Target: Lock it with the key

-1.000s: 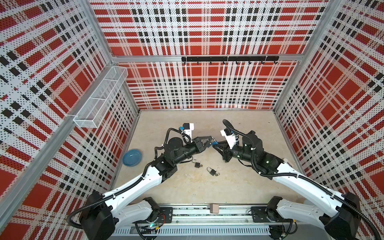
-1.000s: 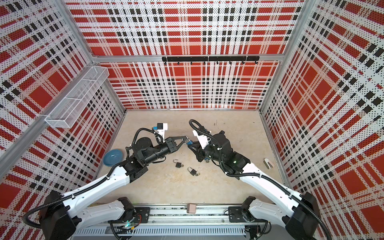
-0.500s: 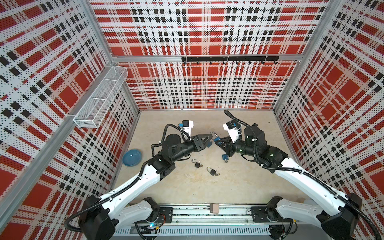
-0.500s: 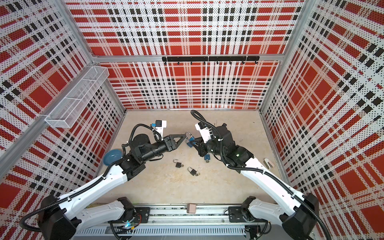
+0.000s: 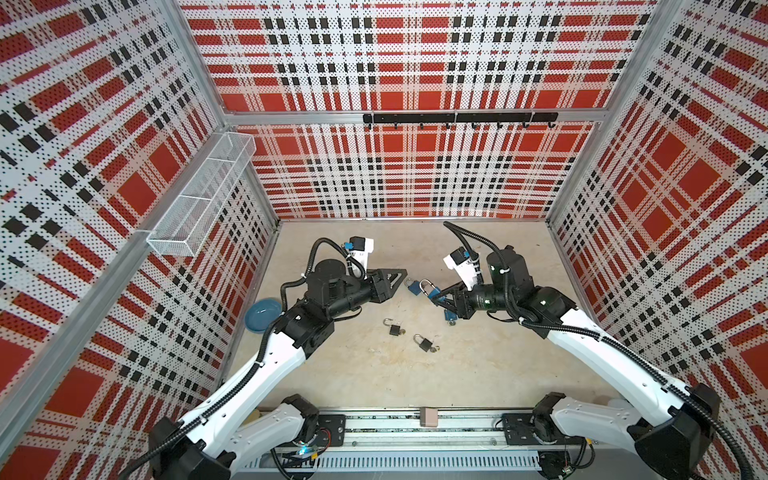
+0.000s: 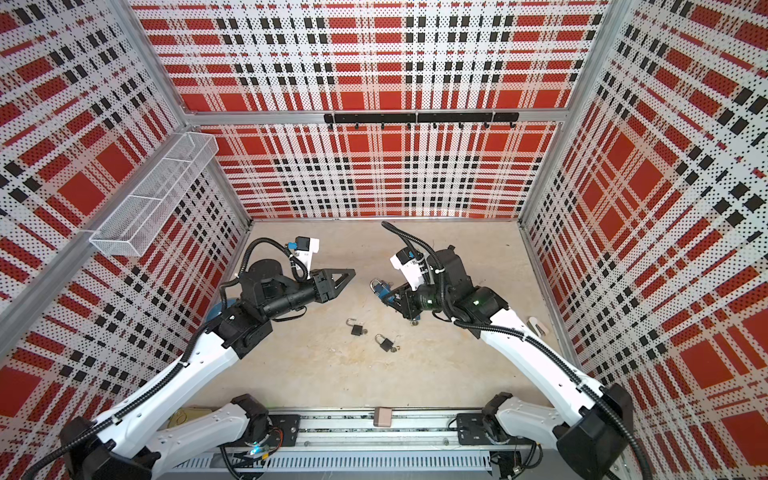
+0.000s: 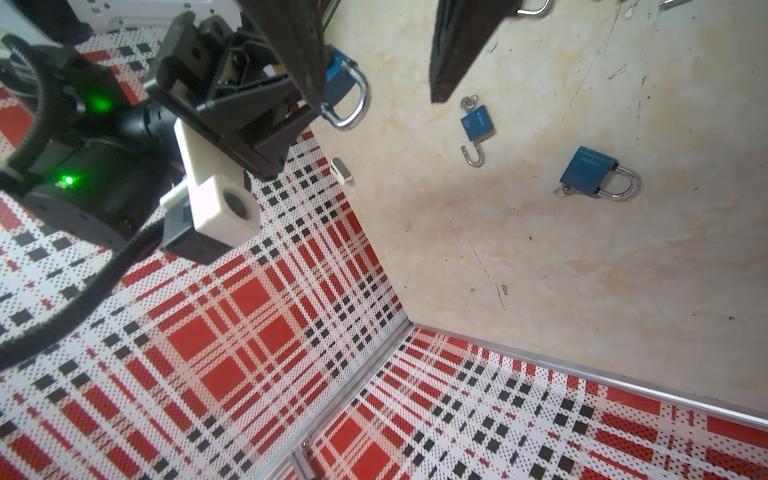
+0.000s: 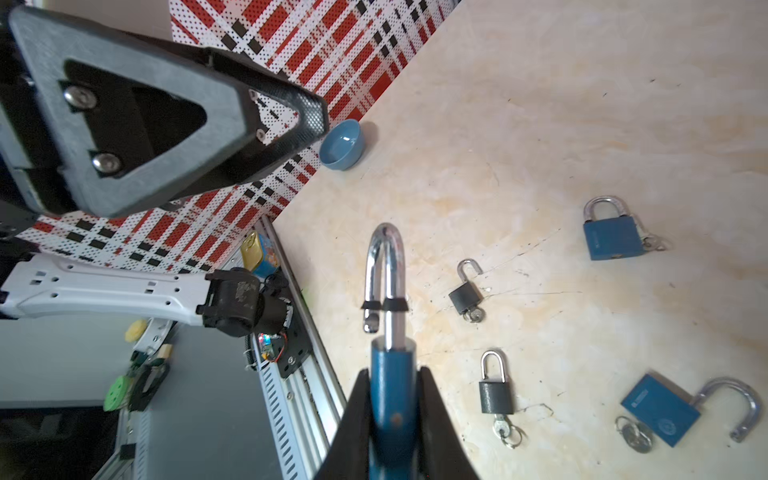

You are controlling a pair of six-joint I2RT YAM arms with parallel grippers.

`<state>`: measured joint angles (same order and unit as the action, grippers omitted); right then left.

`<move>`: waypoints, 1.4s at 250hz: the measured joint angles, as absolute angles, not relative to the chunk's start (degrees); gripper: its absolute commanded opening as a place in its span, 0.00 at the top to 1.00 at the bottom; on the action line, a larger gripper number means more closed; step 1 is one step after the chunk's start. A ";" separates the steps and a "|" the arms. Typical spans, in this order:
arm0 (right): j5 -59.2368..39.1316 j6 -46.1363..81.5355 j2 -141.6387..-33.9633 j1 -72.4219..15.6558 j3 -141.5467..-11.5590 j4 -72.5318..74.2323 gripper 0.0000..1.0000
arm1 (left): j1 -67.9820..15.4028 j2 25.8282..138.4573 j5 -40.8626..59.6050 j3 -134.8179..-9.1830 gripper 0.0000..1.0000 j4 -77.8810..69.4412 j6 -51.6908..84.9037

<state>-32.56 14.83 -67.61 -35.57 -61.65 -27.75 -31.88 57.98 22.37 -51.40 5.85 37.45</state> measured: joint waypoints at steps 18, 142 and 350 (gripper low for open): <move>-34.68 14.81 -68.62 -35.31 -62.19 -28.16 1.00 | -31.90 58.13 23.99 -51.40 0.66 6.81 36.64; -47.00 15.03 -71.29 -34.06 -62.96 -28.97 1.00 | -31.83 58.52 32.73 -51.13 0.70 8.14 34.46; -55.94 17.45 -73.52 -33.28 -63.02 -27.55 1.00 | -29.61 56.86 40.84 -48.77 0.73 8.29 34.63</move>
